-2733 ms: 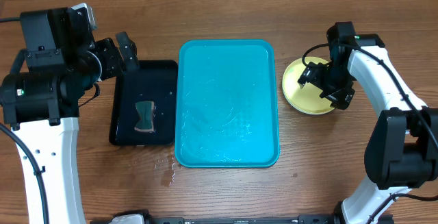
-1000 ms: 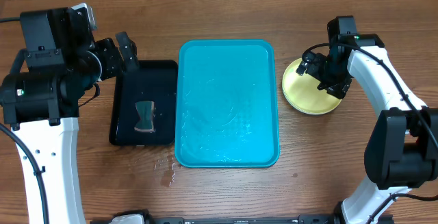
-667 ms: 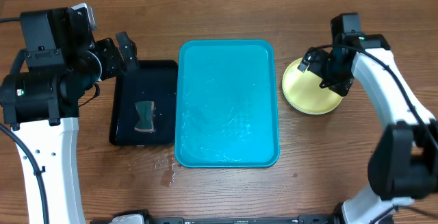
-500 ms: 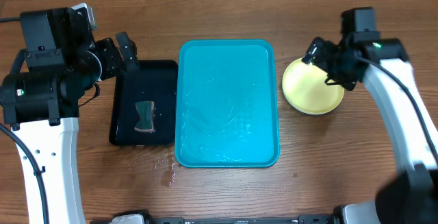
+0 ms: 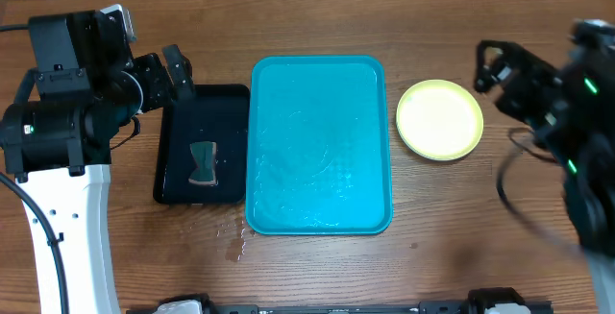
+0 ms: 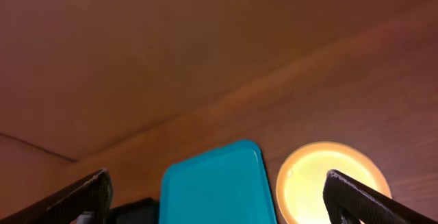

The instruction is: Clean dirty plates on tray and stack at the side

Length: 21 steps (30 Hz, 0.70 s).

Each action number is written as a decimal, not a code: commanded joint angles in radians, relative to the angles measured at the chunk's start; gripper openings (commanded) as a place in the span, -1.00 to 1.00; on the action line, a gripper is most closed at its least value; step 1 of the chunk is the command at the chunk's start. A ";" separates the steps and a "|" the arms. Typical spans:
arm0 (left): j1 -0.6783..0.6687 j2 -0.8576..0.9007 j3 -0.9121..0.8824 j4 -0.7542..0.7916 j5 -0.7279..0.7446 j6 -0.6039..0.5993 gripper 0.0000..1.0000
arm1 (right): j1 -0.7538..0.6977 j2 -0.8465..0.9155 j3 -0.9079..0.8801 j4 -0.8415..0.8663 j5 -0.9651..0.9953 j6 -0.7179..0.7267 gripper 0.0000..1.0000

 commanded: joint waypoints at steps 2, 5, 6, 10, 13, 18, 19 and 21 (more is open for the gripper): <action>-0.003 0.003 0.013 0.004 0.008 -0.006 1.00 | 0.002 -0.166 0.000 0.012 0.005 -0.125 0.99; -0.003 0.003 0.013 0.004 0.008 -0.006 0.99 | 0.002 -0.261 -0.006 0.012 0.005 -0.177 1.00; -0.003 0.003 0.013 0.004 0.008 -0.006 1.00 | 0.002 -0.294 -0.012 0.012 0.005 -0.192 1.00; -0.003 0.003 0.013 0.004 0.008 -0.006 1.00 | 0.002 -0.428 -0.059 0.011 0.005 -0.220 1.00; -0.003 0.003 0.013 0.004 0.008 -0.006 1.00 | 0.002 -0.532 -0.116 0.011 0.005 -0.220 1.00; -0.003 0.003 0.013 0.004 0.008 -0.006 0.99 | 0.002 -0.699 -0.255 0.031 0.005 -0.220 1.00; -0.003 0.003 0.013 0.004 0.008 -0.006 1.00 | 0.002 -0.730 -0.290 0.043 0.005 -0.220 0.99; -0.003 0.003 0.013 0.004 0.008 -0.006 0.99 | 0.002 -0.784 -0.359 0.079 0.005 -0.220 1.00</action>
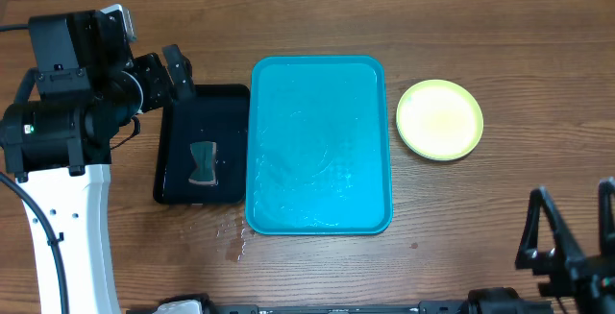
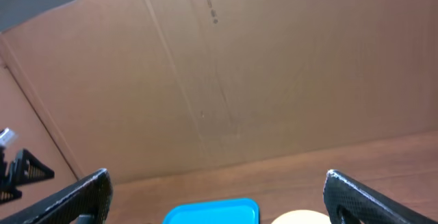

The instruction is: Clean dirty plates on tray and stack at the side

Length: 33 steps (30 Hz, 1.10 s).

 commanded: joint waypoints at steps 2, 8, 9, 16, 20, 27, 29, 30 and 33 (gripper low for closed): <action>-0.003 0.003 0.013 0.004 0.008 -0.006 0.99 | 0.002 -0.098 -0.146 0.100 0.005 -0.013 1.00; -0.003 0.003 0.013 0.004 0.008 -0.006 0.99 | 0.002 -0.205 -0.399 0.490 -0.007 -0.013 1.00; -0.003 0.003 0.013 0.004 0.008 -0.006 1.00 | 0.002 -0.218 -0.438 0.566 -0.011 -0.013 0.99; -0.003 0.003 0.013 0.004 0.008 -0.006 1.00 | 0.002 -0.294 -0.676 1.045 -0.022 -0.013 1.00; -0.003 0.003 0.013 0.004 0.008 -0.006 0.99 | 0.002 -0.294 -0.754 1.148 -0.022 -0.014 0.99; -0.003 0.003 0.013 0.004 0.008 -0.006 1.00 | 0.002 -0.294 -0.869 1.316 -0.023 -0.068 1.00; -0.003 0.003 0.013 0.004 0.008 -0.006 0.99 | 0.002 -0.294 -0.898 1.371 -0.023 -0.101 1.00; -0.003 0.003 0.013 0.004 0.008 -0.006 0.99 | 0.002 -0.294 -0.911 1.394 -0.031 -0.121 1.00; -0.003 0.003 0.013 0.004 0.008 -0.006 1.00 | 0.002 -0.294 -0.945 1.411 -0.075 -0.183 0.99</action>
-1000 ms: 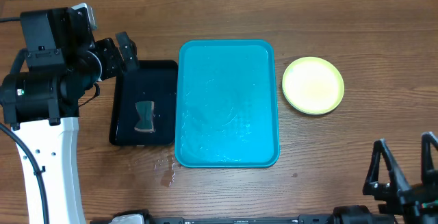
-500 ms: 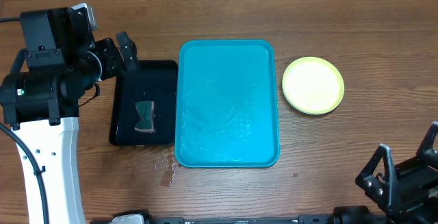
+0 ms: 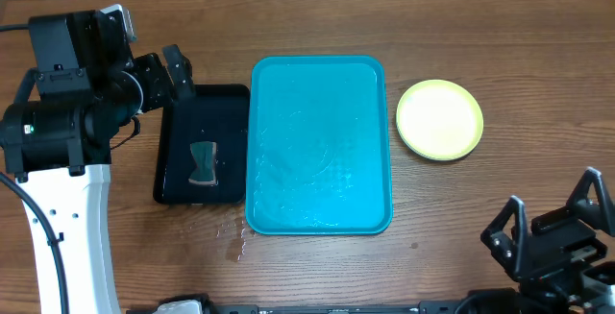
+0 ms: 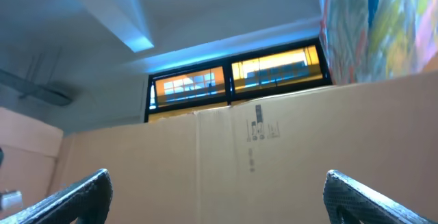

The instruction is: Clean dirty plates on tray and stack at the side

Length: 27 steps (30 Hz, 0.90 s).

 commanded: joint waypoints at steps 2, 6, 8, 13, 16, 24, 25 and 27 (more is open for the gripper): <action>-0.003 0.003 0.013 0.004 0.008 -0.006 1.00 | 0.002 -0.008 -0.043 -0.021 -0.059 -0.090 1.00; -0.003 0.003 0.013 0.004 0.008 -0.006 1.00 | 0.002 -0.008 -0.084 -0.094 -0.063 -0.089 1.00; -0.003 0.003 0.013 0.004 0.008 -0.006 1.00 | 0.002 -0.008 -0.105 -0.131 -0.063 -0.089 1.00; -0.003 0.003 0.013 0.004 0.008 -0.006 0.99 | 0.002 -0.008 -0.150 -0.259 -0.065 -0.115 0.99; -0.003 0.003 0.013 0.004 0.008 -0.006 0.99 | 0.002 -0.008 -0.167 -0.357 -0.071 -0.153 1.00; -0.003 0.003 0.013 0.004 0.008 -0.006 1.00 | 0.002 -0.008 -0.169 -0.627 -0.111 -0.277 0.99; -0.003 0.003 0.013 0.004 0.008 -0.006 0.99 | 0.002 -0.008 -0.170 -0.666 -0.110 -0.287 0.99; -0.003 0.003 0.013 0.004 0.008 -0.006 0.99 | 0.002 -0.008 -0.181 -0.711 -0.107 -0.303 0.99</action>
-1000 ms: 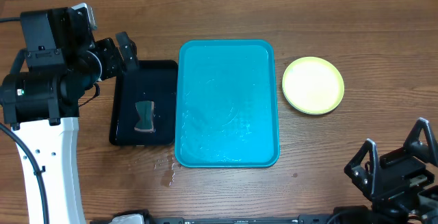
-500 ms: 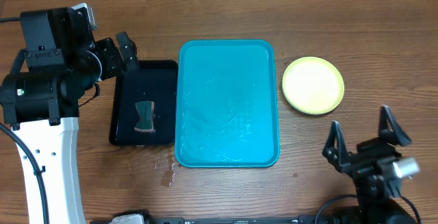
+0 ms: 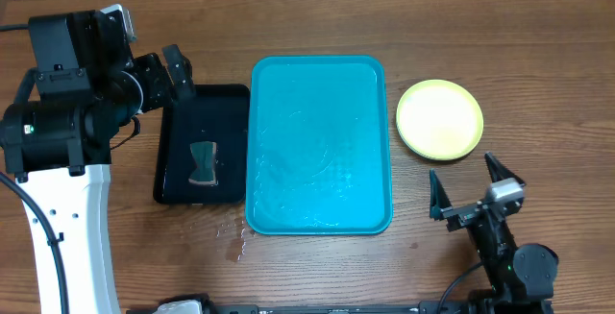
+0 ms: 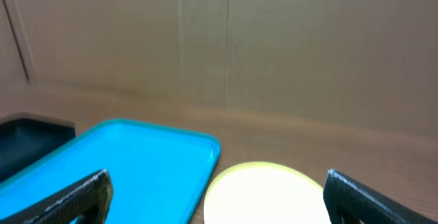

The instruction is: Clean dirty plates on tray and stack at the side

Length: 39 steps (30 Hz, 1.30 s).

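Observation:
The blue tray (image 3: 320,143) lies in the middle of the table, wet and with no plate on it; its near corner also shows in the right wrist view (image 4: 130,162). A yellow-green plate (image 3: 439,119) sits on the wood to its right, and shows just ahead of the wrist camera (image 4: 263,193). My right gripper (image 3: 463,174) stands open near the front edge, just in front of the plate, nothing between its fingers (image 4: 75,198). My left gripper (image 3: 169,72) hovers open at the far left corner of the black basin (image 3: 231,98).
A dark sponge (image 3: 203,163) lies in the black basin left of the tray. Water drops (image 3: 235,244) spot the wood by the tray's front left corner. A cardboard wall (image 4: 274,39) closes off the back of the table.
My right gripper was at the front right corner with its camera facing up at a window. Now it stands further left, in front of the plate, facing tray and plate. The left arm is unchanged.
My right arm was first beside the plate on the right, open, with the plate and tray below it. Then it was at the front right edge facing the cardboard wall, then facing upward. Now it faces the plate from the front. Plate, tray and sponge stayed put.

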Each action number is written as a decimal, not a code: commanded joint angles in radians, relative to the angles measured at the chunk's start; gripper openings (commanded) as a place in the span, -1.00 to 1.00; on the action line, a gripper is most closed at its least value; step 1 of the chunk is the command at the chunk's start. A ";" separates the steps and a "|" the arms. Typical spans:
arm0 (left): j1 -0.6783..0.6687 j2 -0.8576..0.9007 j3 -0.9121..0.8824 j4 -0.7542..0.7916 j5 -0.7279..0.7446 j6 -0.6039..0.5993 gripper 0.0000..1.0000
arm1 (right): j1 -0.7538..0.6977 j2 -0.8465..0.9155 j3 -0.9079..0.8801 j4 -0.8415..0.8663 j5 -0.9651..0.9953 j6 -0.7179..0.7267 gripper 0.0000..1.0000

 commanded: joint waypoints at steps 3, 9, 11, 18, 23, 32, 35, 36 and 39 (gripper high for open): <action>-0.003 0.003 0.013 0.004 0.008 -0.006 1.00 | 0.002 -0.008 -0.040 -0.008 0.006 -0.047 0.99; -0.003 0.003 0.013 0.004 0.008 -0.006 1.00 | -0.003 -0.008 -0.060 0.034 0.070 -0.033 1.00; -0.003 0.003 0.013 0.004 0.008 -0.006 1.00 | 0.000 -0.008 -0.062 0.040 0.133 0.018 1.00; -0.003 0.003 0.013 0.004 0.008 -0.006 1.00 | 0.002 -0.008 -0.062 0.148 0.231 0.080 0.99; -0.003 0.003 0.013 0.004 0.008 -0.006 0.99 | 0.002 -0.008 -0.062 0.104 0.219 0.078 1.00; -0.003 0.003 0.013 0.004 0.008 -0.006 0.99 | 0.002 -0.008 -0.063 0.030 0.166 -0.005 0.99; -0.003 0.003 0.013 0.004 0.008 -0.006 1.00 | 0.002 -0.008 -0.063 0.029 0.166 -0.005 0.99; -0.003 0.003 0.013 0.004 0.008 -0.006 0.99 | 0.002 -0.008 -0.063 0.027 0.167 -0.005 0.99; -0.003 0.003 0.013 0.004 0.008 -0.006 1.00 | 0.002 -0.008 -0.062 0.027 0.167 -0.006 0.99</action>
